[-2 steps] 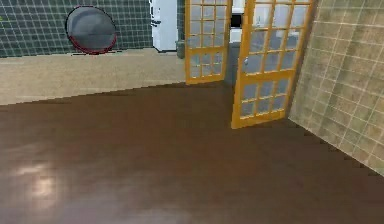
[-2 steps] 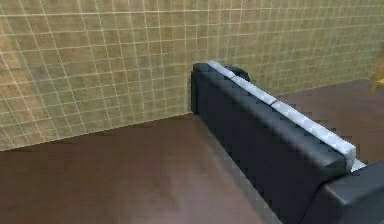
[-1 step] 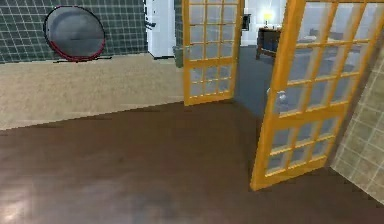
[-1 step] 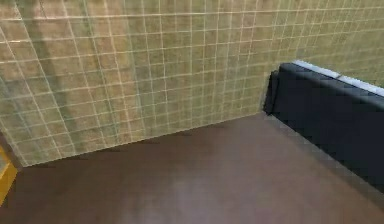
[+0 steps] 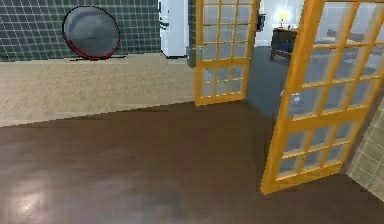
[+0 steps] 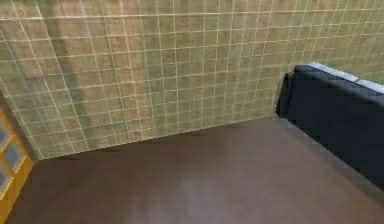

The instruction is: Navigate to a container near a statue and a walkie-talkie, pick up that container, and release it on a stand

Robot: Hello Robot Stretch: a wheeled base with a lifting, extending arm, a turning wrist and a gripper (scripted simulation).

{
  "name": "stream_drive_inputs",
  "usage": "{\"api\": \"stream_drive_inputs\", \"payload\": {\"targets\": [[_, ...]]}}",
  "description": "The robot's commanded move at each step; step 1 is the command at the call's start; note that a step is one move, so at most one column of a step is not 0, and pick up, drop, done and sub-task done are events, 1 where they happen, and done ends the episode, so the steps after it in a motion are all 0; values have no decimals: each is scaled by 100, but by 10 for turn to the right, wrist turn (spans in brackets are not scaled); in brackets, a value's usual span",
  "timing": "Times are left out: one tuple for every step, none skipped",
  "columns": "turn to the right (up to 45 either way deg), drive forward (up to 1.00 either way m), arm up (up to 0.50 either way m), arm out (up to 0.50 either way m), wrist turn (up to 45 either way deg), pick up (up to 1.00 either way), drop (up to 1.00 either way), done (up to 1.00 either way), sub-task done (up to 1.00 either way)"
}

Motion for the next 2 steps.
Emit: {"api": "stream_drive_inputs", "payload": {"targets": [[0, 100, 0, 0, 0, 0, 0, 0, 0], [-60, 0, 0, 0, 0, 0, 0, 0, 0]]}}
